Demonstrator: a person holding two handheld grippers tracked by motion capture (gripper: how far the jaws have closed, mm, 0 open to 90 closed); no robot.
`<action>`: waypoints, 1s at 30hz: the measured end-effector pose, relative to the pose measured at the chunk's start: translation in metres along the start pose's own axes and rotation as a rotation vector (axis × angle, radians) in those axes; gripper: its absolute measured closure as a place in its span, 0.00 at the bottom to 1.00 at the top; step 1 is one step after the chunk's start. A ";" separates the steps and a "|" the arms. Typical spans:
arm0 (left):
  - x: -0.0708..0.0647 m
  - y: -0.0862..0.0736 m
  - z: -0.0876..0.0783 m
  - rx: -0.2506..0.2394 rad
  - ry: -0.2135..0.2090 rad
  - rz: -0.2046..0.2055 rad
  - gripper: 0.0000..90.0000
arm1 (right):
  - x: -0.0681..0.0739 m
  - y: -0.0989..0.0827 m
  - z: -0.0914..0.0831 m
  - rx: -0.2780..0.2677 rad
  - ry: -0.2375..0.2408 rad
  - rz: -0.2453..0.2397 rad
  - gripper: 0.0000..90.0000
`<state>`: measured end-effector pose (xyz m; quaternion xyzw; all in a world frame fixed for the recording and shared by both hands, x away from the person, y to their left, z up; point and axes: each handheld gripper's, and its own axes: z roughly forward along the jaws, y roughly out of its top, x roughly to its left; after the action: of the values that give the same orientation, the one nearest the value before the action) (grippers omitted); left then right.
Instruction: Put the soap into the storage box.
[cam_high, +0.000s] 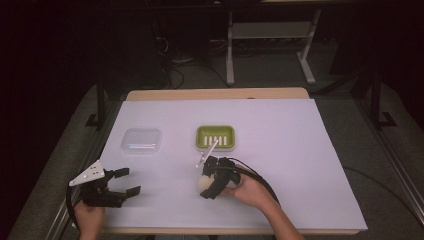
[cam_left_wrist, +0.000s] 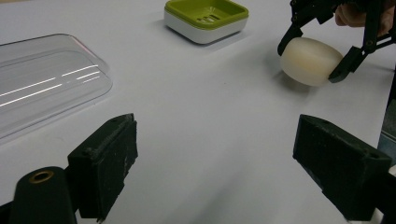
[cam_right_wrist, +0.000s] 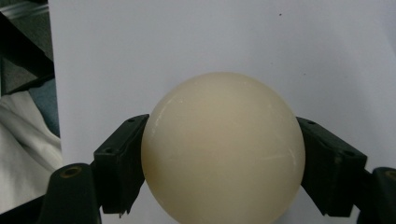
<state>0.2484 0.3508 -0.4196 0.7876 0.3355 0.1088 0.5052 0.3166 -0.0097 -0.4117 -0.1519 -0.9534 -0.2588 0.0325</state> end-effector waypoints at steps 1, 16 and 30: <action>0.000 0.000 0.000 0.001 0.001 -0.002 0.15 | -0.001 0.000 -0.002 0.002 -0.004 0.007 0.26; 0.000 0.000 -0.001 0.001 0.000 -0.001 0.15 | -0.013 0.007 -0.026 -0.021 -0.048 0.015 0.26; 0.000 0.000 0.000 -0.003 -0.001 -0.005 0.15 | -0.029 0.011 -0.043 -0.063 -0.060 0.033 0.26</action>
<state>0.2484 0.3512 -0.4196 0.7859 0.3370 0.1077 0.5071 0.3466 -0.0304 -0.3734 -0.1763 -0.9426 -0.2835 0.0033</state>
